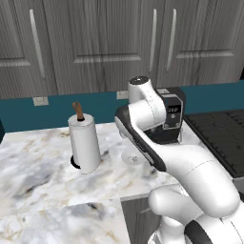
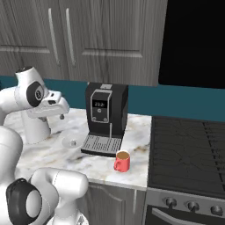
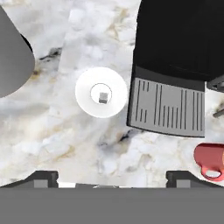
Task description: Take a sugar cube from the saucer and place it inside the coffee. Then, grab milk from the fridge and place it next to the coffee on the counter to sweeten the coffee.
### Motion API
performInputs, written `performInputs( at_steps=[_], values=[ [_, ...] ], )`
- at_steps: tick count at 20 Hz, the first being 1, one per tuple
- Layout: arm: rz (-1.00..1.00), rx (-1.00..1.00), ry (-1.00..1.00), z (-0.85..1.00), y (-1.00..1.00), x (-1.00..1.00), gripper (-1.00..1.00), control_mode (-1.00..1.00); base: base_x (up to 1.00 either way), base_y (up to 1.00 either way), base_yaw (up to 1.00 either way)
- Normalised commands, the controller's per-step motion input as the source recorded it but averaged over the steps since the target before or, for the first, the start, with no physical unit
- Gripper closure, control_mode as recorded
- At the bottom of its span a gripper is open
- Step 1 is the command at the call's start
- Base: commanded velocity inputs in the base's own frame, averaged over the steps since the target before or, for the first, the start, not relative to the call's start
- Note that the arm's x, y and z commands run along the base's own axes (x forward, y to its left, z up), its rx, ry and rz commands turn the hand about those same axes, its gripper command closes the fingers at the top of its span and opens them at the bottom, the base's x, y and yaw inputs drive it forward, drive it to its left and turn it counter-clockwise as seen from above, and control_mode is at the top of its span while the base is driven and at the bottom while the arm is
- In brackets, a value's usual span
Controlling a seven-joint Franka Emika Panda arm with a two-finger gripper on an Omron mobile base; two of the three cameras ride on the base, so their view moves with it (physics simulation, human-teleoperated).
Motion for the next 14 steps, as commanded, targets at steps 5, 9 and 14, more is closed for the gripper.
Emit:
performInputs(
  at_steps=[5, 9, 14],
  values=[
    [-0.14, 0.11, 0.21, -0.85, 0.03, -0.08, -1.0, -1.0, 0.0, 0.0, 0.0],
    [-0.15, 0.14, 0.0, -0.42, 0.0, 0.1, -1.0, -1.0, 0.0, 0.0, 0.0],
    [-0.08, 0.01, 0.0, -0.52, 0.0, 0.12, -1.0, -1.0, 0.0, 0.0, 0.0]
  ],
)
